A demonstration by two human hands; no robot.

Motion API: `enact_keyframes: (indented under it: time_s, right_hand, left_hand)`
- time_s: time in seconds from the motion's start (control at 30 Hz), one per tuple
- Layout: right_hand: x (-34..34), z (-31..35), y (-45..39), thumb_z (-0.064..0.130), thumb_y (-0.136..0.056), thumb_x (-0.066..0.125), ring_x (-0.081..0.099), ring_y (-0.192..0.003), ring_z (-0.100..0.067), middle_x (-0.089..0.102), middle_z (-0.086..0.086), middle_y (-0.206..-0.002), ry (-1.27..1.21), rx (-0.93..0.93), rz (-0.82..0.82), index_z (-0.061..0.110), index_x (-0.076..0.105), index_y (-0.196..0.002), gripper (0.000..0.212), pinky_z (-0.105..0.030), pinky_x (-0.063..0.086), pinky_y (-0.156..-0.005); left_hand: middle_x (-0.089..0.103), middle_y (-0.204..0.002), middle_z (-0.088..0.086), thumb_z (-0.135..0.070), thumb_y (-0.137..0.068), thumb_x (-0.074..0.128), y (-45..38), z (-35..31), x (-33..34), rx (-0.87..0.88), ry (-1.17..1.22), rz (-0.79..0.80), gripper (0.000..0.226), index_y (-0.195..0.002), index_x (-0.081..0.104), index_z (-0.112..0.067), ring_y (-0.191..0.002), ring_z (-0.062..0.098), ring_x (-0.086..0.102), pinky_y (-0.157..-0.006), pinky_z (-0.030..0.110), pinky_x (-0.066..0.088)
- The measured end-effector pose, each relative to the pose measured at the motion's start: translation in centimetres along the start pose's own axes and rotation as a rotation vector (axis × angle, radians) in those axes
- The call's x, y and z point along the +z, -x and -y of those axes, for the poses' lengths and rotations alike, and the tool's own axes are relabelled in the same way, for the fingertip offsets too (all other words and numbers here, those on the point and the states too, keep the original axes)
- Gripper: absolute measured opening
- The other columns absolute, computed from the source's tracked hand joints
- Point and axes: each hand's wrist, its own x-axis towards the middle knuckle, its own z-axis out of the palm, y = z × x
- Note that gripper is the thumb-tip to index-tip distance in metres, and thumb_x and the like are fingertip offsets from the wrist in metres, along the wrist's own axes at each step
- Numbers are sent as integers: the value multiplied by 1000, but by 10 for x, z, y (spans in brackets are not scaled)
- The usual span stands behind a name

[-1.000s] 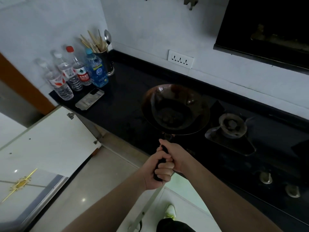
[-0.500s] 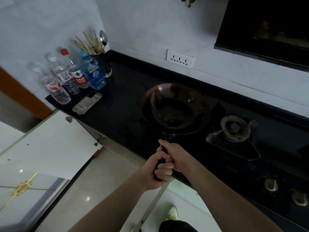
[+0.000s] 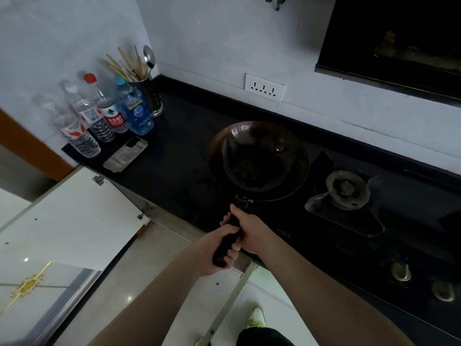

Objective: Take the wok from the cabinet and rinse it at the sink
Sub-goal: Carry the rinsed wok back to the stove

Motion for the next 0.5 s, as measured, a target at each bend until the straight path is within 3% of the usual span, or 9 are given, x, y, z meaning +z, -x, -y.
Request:
enact_keyframes:
  time_s: [0.17,0.27,0.37,0.5]
  right_hand:
    - [1,-3,1,29,-94,60,64,-77,-18,64,-5,-80,41,-10,18,7,58,-86,24,-29,52,-62]
    - [-3,-4,10,31,-99,50,65,-72,-13,67,-4,-89,119,-19,56,9,58,-93,25,-22,43,-46]
    - [-8,-10,19,31,-100,44,61,-73,-18,66,-8,-95,144,-51,87,3,63,-101,33,-27,39,-52]
    - [-14,-23,34,24,-98,49,65,-82,-22,69,-14,-108,-9,-134,24,1,64,-113,32,-30,51,-66]
  left_hand:
    - [59,-77,10,-21,-97,53,11,6,-1,105,-53,-156,27,-114,55,0,-58,16,54,-48,22,44]
    - [61,-80,12,-16,-97,52,12,10,-1,167,-100,-179,30,-119,54,5,-58,15,53,-44,21,41]
    - [61,-83,14,-14,-96,54,9,13,0,230,-118,-246,27,-116,55,5,-56,17,55,-44,22,43]
    - [60,-84,17,-15,-96,57,8,18,-2,297,-140,-272,24,-106,58,6,-61,20,57,-50,24,49]
